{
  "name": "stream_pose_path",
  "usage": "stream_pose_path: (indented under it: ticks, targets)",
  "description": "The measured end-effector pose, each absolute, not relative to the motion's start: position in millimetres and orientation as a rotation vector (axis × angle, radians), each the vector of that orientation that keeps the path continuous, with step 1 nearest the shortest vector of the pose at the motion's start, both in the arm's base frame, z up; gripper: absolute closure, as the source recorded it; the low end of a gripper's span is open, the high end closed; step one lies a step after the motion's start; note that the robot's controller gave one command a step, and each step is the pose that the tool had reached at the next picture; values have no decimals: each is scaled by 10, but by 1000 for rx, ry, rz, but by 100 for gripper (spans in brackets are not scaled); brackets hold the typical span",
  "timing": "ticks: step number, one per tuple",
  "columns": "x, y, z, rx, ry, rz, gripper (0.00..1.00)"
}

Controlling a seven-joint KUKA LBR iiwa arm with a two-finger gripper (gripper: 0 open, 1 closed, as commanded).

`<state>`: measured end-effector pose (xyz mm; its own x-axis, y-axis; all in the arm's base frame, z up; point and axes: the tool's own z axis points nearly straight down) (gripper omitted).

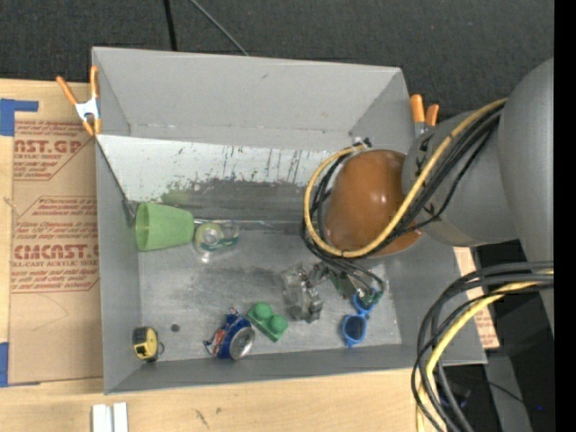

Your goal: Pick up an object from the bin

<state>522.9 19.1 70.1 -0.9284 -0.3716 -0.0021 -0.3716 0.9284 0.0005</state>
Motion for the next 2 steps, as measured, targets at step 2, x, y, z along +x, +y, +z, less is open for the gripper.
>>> stream_pose_path:
  ticks: [2]
  targets:
    - [5024,-552,924,-712,3060,-4,0]
